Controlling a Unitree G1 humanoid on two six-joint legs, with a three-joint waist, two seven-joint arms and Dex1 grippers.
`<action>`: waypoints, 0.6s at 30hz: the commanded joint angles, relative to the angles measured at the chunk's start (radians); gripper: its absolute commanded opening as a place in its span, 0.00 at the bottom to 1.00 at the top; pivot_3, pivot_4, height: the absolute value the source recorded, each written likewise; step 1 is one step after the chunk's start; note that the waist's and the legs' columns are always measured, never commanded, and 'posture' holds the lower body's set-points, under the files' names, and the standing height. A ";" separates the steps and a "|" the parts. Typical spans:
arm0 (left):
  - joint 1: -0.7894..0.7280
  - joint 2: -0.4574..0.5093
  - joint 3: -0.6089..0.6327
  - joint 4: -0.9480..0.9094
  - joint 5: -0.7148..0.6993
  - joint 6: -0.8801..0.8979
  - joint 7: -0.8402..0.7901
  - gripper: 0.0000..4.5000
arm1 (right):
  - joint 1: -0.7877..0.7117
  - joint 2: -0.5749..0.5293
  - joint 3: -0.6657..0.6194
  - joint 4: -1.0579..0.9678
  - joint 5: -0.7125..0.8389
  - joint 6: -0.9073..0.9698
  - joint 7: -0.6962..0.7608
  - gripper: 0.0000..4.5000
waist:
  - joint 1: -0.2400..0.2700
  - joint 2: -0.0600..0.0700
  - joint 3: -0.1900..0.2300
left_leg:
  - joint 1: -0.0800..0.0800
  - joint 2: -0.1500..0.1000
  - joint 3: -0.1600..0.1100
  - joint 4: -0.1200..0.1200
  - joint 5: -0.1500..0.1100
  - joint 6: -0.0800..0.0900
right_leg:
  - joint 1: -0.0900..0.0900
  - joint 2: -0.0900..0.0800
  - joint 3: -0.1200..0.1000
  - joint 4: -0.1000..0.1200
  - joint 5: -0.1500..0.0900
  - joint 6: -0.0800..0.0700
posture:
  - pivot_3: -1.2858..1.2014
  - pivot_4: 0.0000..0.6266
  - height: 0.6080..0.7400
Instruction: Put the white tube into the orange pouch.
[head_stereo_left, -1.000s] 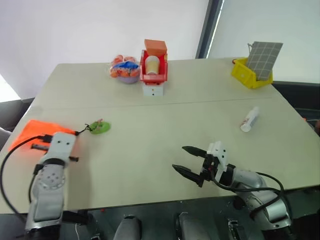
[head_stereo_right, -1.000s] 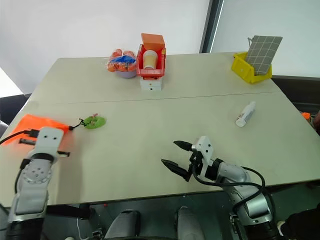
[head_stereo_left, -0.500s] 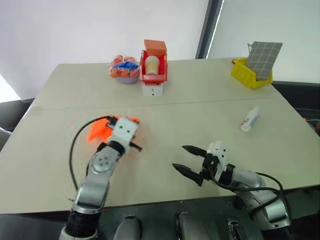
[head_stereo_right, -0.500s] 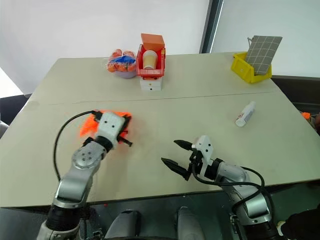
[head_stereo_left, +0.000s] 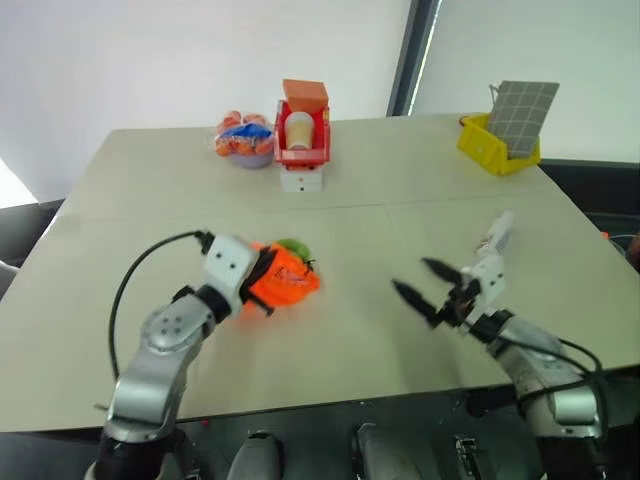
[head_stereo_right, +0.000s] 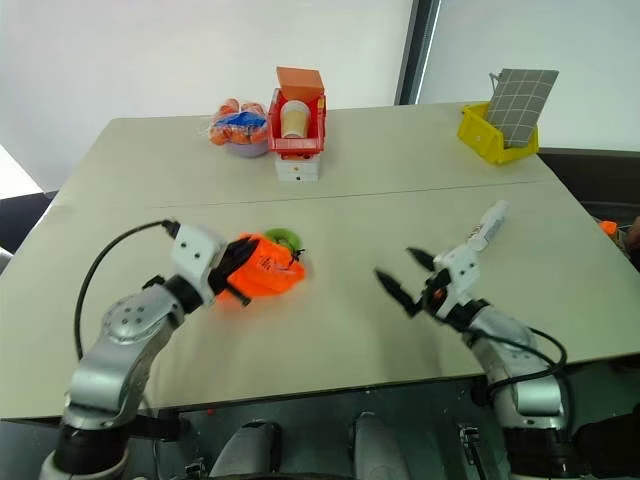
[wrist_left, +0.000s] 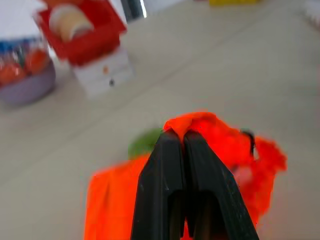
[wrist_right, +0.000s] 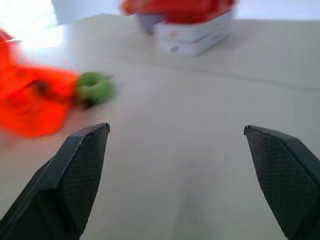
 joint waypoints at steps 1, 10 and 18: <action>0.010 0.009 0.032 -0.007 -0.024 -0.048 -0.006 0.02 | -0.043 -0.018 -0.045 0.064 -0.051 -0.003 -0.083 1.00 | 0.005 0.000 0.000 | 0.000 0.000 0.000 0.001 0.000 0.000 | 0.000 0.000 0.000 0.000 0.000 0.000 | 0.52 0.24 1.00; -0.025 -0.037 -0.050 0.027 -0.039 -0.059 0.007 0.02 | -0.166 0.014 -0.081 0.285 -0.267 -0.075 -0.427 1.00 | -0.002 0.003 0.000 | 0.000 0.000 0.000 0.001 0.000 0.000 | 0.001 0.000 0.001 0.000 0.002 -0.003 | 0.52 0.24 1.00; -0.068 -0.084 -0.128 0.079 -0.023 -0.073 0.027 0.02 | -0.296 0.032 -0.092 0.490 -0.308 -0.103 -0.550 1.00 | -0.005 0.004 -0.001 | 0.000 0.000 0.000 0.001 0.000 0.000 | 0.001 0.001 0.002 0.000 0.002 -0.003 | 0.52 0.24 1.00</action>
